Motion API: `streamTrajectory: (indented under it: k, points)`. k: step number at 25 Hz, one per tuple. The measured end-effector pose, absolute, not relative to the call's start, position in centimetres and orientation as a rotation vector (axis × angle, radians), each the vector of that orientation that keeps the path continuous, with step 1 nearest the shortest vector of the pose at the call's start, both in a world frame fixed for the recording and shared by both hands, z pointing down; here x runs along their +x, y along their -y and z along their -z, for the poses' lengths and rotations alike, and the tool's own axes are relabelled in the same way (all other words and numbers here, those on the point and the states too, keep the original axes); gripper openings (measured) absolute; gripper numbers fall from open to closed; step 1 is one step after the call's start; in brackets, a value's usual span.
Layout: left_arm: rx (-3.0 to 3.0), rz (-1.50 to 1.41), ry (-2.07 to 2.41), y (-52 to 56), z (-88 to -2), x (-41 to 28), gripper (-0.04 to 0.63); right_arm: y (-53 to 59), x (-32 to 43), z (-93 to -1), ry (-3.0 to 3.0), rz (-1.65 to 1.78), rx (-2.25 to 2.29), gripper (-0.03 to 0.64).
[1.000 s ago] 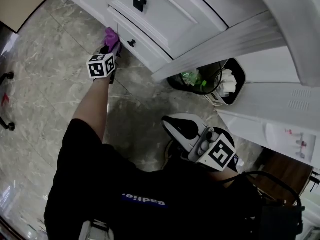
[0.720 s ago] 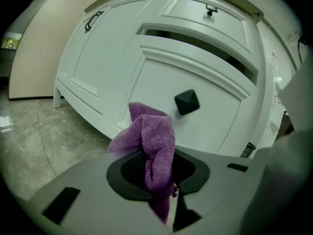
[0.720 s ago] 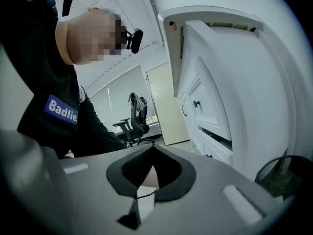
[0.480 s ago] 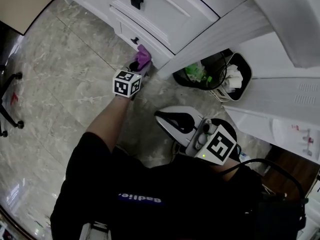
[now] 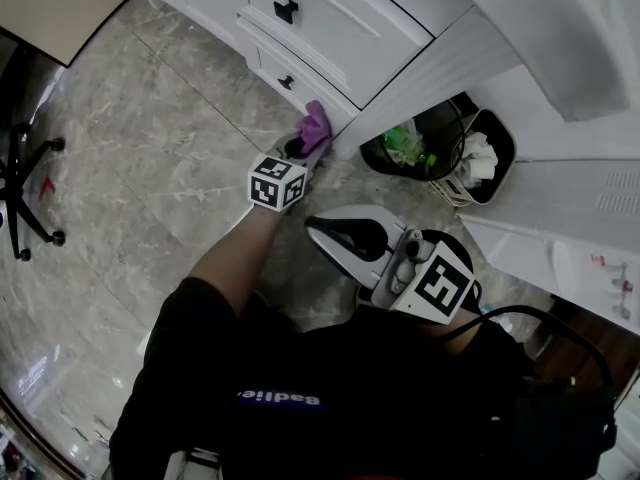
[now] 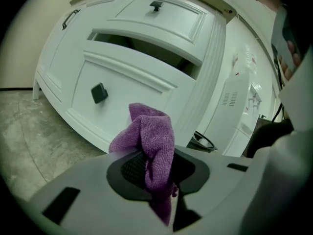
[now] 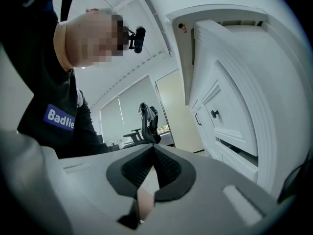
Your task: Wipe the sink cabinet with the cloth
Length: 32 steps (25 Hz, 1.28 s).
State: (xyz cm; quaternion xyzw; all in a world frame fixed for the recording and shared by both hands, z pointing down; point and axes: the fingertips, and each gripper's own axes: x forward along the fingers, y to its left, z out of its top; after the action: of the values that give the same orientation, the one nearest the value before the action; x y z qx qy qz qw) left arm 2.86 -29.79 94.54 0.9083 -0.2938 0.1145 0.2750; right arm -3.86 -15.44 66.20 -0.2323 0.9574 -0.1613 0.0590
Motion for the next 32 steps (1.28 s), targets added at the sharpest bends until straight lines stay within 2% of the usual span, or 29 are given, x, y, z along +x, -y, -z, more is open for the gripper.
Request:
streamTrajectory:
  k: [5, 10, 25, 32]
  points:
    - [2.426, -0.286, 0.916, 30.2, -89.1, -2.6, 0.084, 16.6, -5.6, -65.1, -2.879, 0.543, -0.733, -0.005]
    - [2.460, -0.286, 0.966, 28.9, -79.7, -6.3, 0.084, 16.1, -6.5, -59.8, -2.900, 0.611, -0.803, -0.005]
    - [2.513, -0.166, 0.956, 18.6, -43.7, -7.7, 0.084, 14.2, 1.0, -36.9, -2.810, 0.765, -1.015, -0.005]
    - [2.472, -0.089, 1.009, 15.3, -30.4, -7.5, 0.084, 14.1, 2.9, -23.4, -2.817, 0.630, -0.984, -0.005]
